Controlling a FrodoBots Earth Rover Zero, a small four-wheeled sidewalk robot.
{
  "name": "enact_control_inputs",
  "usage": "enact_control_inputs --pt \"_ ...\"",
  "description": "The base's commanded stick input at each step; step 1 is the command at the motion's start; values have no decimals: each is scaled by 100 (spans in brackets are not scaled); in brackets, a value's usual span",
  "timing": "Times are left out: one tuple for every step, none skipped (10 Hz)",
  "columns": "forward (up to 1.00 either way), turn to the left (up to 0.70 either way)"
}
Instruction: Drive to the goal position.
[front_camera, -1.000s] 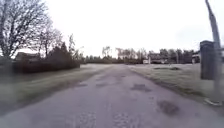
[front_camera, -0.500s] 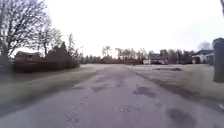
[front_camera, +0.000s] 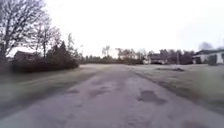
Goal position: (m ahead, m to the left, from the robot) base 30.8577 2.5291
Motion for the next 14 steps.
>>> enact_control_inputs --pt "85 0" --pt "85 0" --pt "85 0" --pt "85 0" --pt "85 0" --pt "85 0" --pt "85 0" --pt "85 0" --pt "85 0" --pt "85 0" --pt "85 0" --pt "85 0" --pt "85 0" --pt "85 0"
